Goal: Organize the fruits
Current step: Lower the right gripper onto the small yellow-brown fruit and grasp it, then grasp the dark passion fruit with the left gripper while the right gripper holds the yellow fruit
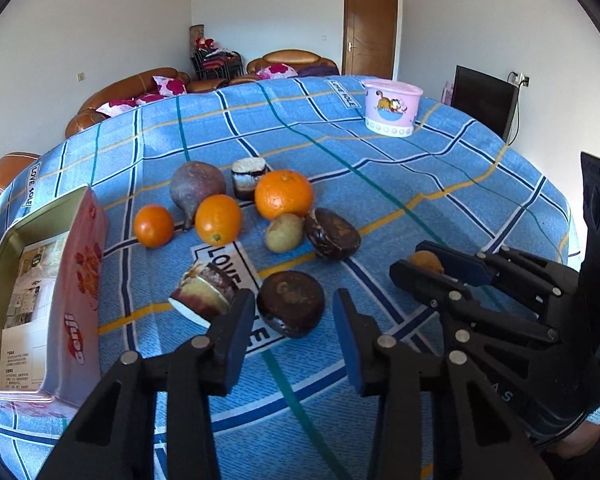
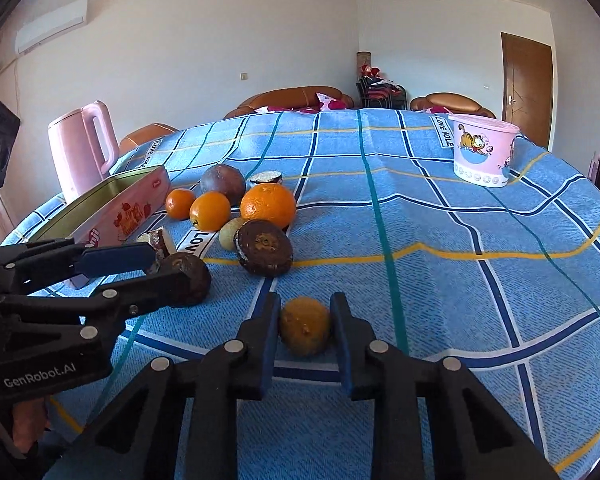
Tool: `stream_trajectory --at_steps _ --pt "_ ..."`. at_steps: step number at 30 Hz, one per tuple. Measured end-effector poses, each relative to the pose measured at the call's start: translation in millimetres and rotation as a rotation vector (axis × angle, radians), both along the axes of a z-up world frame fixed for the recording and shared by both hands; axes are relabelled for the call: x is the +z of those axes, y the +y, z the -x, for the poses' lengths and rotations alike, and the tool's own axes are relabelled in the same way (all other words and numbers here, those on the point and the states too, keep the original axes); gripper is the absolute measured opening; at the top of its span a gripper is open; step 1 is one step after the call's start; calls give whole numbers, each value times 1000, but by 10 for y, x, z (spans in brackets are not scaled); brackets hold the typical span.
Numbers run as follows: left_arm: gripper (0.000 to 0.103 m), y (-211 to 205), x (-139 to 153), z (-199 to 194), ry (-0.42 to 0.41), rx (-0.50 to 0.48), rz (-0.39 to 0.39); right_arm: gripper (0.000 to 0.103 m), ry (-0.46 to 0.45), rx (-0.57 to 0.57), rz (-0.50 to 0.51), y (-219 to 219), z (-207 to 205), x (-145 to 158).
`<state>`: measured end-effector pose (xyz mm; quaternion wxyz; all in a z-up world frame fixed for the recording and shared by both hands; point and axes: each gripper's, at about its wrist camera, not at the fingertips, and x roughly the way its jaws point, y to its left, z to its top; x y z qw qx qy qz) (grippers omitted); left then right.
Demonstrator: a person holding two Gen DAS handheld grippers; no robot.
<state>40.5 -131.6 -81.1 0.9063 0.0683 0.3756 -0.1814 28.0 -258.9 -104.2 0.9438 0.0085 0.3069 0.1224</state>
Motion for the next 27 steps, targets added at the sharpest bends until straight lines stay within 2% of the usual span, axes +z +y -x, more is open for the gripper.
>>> stream_trajectory --at_steps 4,11,27 --pt "39 -8 -46 -87 60 1 11 27 -4 -2 -4 -14 -5 0" --pt "37 48 -37 -70 54 -1 46 27 -21 -2 1 -7 11 7" --pt "37 132 117 151 -125 -4 90 27 -82 10 -2 -4 67 35"
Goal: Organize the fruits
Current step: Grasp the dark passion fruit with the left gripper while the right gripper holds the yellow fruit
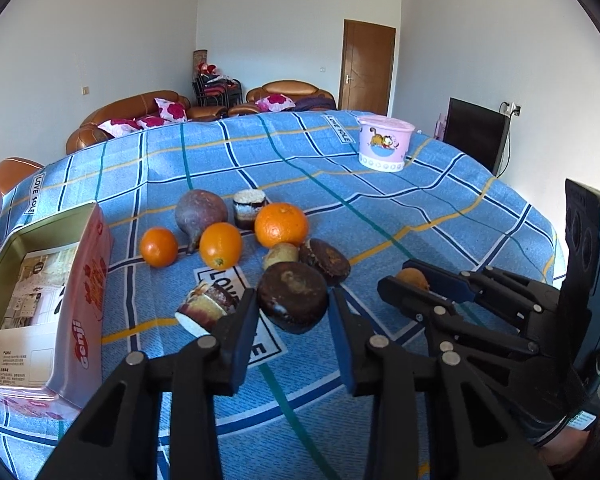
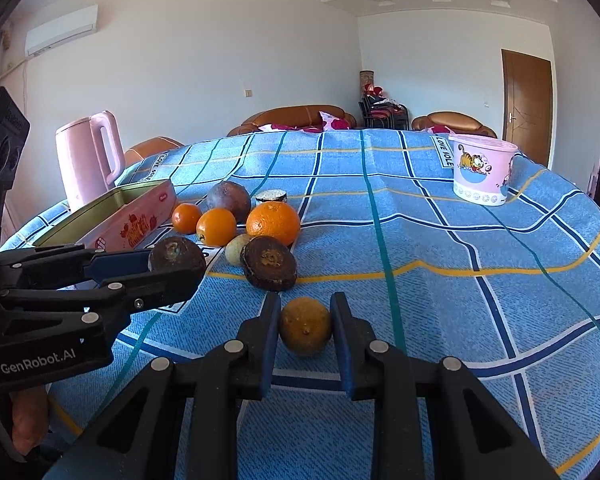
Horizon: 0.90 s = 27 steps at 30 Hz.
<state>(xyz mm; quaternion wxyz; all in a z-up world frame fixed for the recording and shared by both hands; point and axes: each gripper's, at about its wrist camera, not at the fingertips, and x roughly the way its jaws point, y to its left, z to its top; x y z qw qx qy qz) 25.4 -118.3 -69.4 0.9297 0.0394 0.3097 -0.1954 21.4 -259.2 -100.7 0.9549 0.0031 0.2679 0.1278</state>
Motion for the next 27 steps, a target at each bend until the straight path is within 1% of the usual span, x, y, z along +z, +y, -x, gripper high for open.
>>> stream_trajectory --at_steps 4,18,23,27 --pt "37 11 27 37 -32 0 5 27 -33 12 11 17 32 11" --pt "37 51 84 136 -114 16 20 27 -88 14 21 31 89 21" --pt "37 59 92 161 -133 18 17 27 -124 21 23 34 131 27" --pt "37 70 102 188 -152 21 19 27 -134 18 25 38 135 31"
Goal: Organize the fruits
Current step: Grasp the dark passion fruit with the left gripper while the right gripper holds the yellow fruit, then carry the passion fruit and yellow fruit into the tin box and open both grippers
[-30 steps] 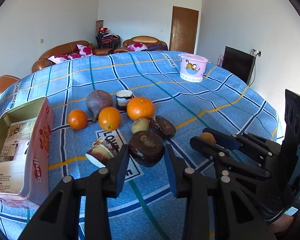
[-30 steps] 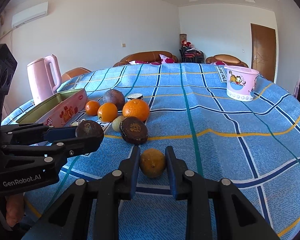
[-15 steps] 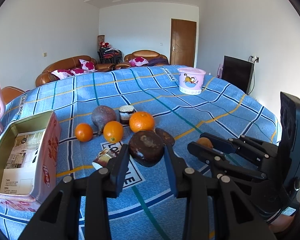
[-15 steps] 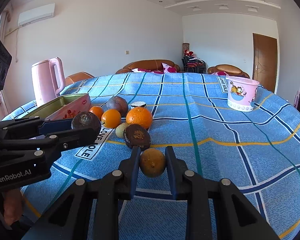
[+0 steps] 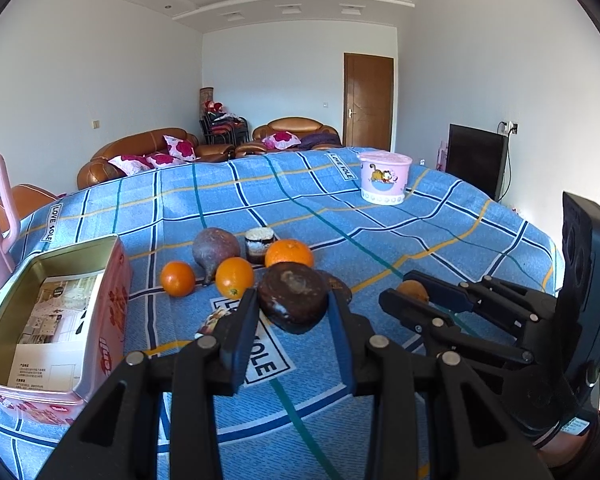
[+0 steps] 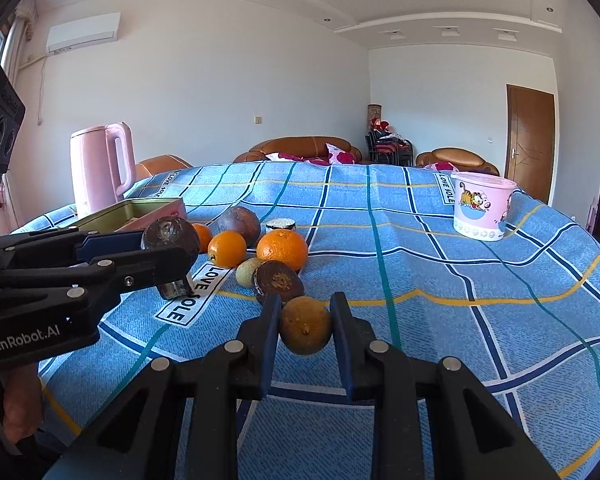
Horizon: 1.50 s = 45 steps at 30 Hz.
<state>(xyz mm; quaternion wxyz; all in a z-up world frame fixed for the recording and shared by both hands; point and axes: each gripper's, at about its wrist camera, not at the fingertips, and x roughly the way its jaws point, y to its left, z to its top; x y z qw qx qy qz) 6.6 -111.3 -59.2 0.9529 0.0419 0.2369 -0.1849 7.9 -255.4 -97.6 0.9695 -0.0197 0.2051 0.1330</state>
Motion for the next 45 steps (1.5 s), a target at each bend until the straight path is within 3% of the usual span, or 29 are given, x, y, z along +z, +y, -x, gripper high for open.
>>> stream_trajectory --at_steps 17,25,35,45 --pt "37 19 74 100 -86 23 -3 27 -64 -2 7 5 75 6" --pt "37 144 152 88 -109 82 -10 27 -87 5 12 58 106 135" --pt "37 609 353 -14 -111 213 -8 27 -93 130 -9 402 -54 573" --pt "37 1289 345 -368 -22 342 -10 27 -48 295 -32 1084 -413 974"
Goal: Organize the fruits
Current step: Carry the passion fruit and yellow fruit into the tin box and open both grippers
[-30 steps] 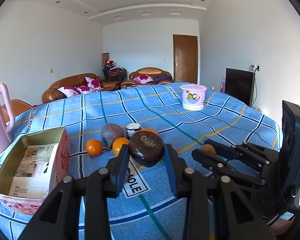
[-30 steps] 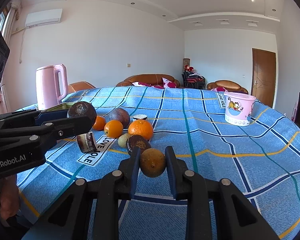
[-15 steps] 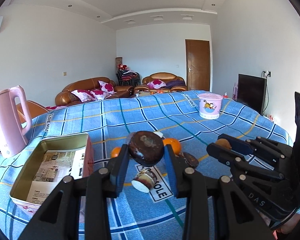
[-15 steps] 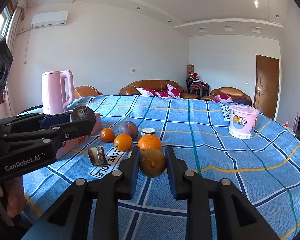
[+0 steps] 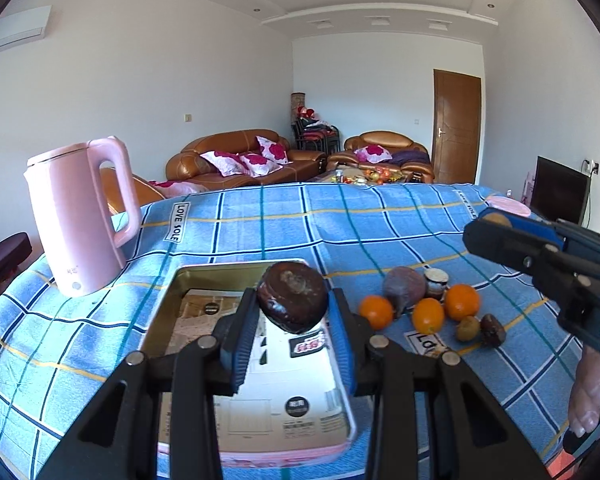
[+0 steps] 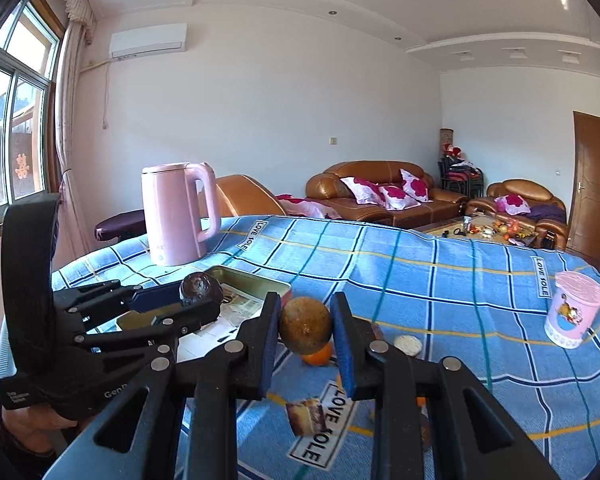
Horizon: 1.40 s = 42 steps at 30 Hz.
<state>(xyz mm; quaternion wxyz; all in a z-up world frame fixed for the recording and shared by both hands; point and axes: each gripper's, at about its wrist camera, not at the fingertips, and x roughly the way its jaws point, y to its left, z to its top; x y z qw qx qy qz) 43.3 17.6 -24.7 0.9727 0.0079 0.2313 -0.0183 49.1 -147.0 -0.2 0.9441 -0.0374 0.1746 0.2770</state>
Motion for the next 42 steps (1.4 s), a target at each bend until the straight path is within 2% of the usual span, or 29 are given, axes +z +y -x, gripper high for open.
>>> stream_trajectory --at_steps 4,8,19,30,37,42 --pt "37 289 -47 -138 44 35 22 27 27 42 8 244 -150 43" --pt "37 475 -119 -293 89 57 8 27 62 74 19 479 -299 20" --pt "37 646 -284 -541 171 77 -13 28 150 122 77 962 -639 -291" --pt "37 665 -395 -627 211 77 -32 28 222 126 112 1116 -786 -585" --pt "37 683 -403 -725 210 93 -59 28 243 134 125 1214 -799 -664" --pt "38 721 -390 -746 206 101 -48 28 257 128 131 1277 -819 -676"
